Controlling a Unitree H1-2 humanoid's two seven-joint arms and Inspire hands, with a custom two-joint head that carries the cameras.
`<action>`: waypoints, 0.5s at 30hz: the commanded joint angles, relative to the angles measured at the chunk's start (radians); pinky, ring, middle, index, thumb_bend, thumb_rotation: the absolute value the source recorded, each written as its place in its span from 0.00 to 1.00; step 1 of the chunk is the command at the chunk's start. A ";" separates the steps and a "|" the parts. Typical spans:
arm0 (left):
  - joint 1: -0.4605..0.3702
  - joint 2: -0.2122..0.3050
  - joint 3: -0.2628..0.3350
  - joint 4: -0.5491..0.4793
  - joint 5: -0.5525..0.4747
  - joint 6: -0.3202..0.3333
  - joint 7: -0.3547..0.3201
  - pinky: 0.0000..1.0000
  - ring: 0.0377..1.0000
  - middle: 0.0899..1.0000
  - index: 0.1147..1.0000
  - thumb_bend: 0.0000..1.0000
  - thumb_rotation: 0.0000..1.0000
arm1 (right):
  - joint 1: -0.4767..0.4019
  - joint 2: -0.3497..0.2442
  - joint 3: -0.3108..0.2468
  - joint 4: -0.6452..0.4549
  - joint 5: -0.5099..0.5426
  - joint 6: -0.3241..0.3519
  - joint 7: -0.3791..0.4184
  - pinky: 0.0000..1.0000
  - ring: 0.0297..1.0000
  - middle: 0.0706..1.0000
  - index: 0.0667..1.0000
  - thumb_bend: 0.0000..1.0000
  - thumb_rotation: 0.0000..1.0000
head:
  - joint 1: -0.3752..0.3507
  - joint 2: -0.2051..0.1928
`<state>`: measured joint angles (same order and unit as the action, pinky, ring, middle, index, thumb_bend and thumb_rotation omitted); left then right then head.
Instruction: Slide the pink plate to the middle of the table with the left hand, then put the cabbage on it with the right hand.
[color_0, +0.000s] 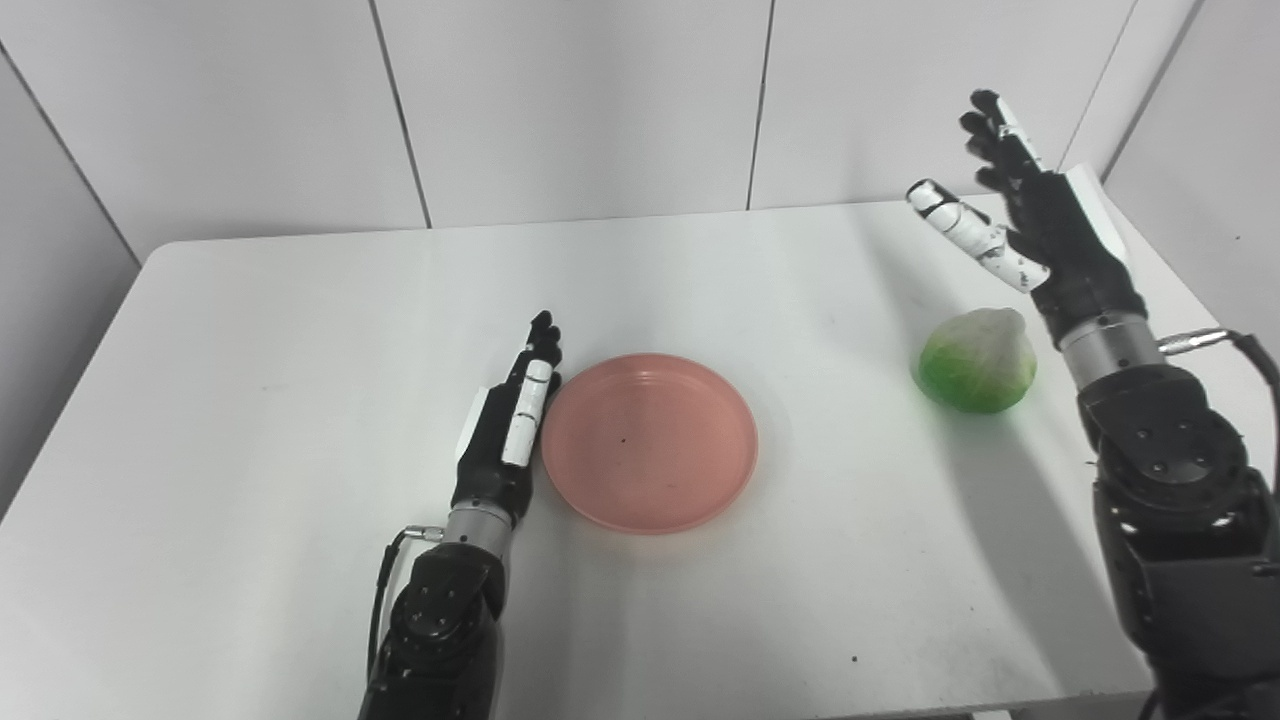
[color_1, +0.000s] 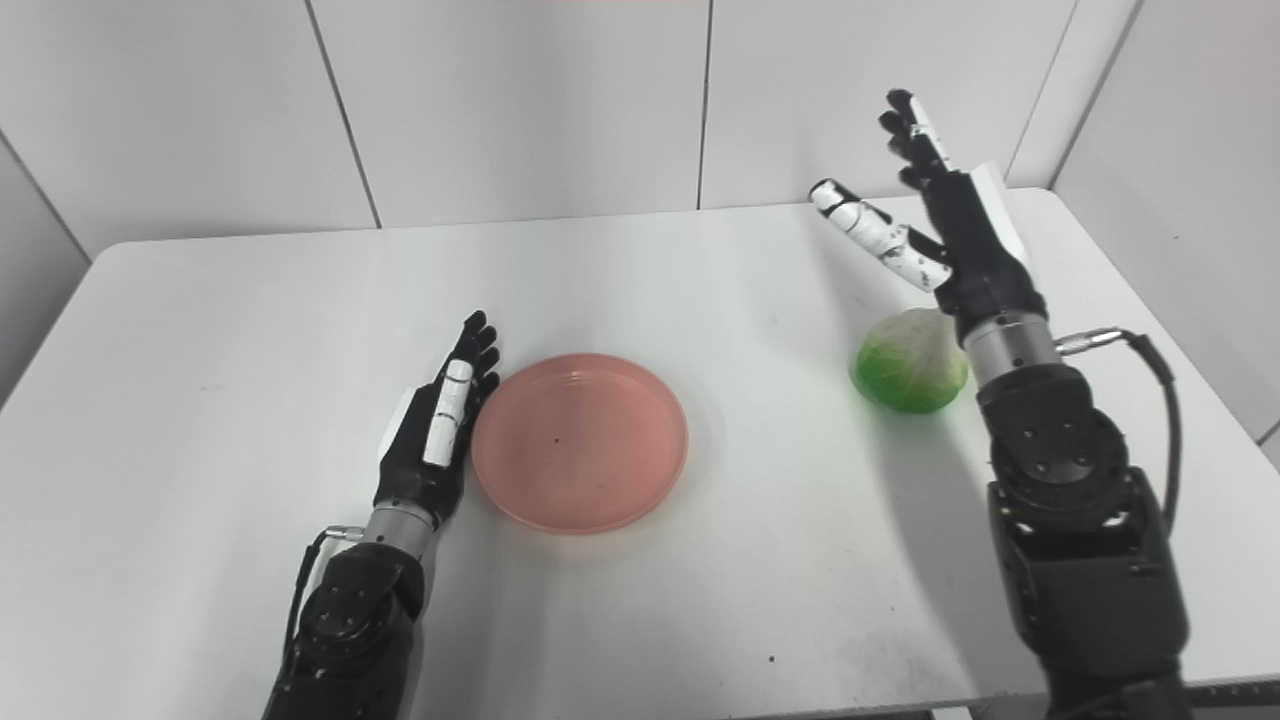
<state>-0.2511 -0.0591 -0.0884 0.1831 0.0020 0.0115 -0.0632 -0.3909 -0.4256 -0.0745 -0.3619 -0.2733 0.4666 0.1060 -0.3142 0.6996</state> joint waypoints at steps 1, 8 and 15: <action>-0.033 0.007 0.005 -0.007 -0.011 -0.034 -0.011 0.99 0.99 0.99 1.00 0.62 1.00 | -0.027 -0.045 -0.042 -0.033 -0.067 0.003 0.041 0.95 0.96 0.94 0.96 0.84 0.82 | -0.028 0.000; -0.040 0.029 0.027 0.017 -0.040 -0.035 -0.036 0.98 0.99 0.99 0.98 0.61 1.00 | -0.022 -0.079 -0.080 0.027 -0.159 0.003 0.144 0.82 0.93 0.97 0.96 0.88 0.66 | -0.116 -0.016; -0.050 0.046 0.049 0.056 -0.095 -0.054 -0.078 1.00 0.99 0.99 0.98 0.65 1.00 | -0.027 -0.050 -0.055 0.095 -0.374 0.003 0.212 0.75 0.94 0.96 0.94 0.96 0.61 | -0.183 -0.040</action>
<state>-0.2672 -0.0207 -0.0515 0.2293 -0.0828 -0.0201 -0.1385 -0.3877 -0.4736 -0.1262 -0.2594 -0.6080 0.4763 0.3166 -0.4985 0.6596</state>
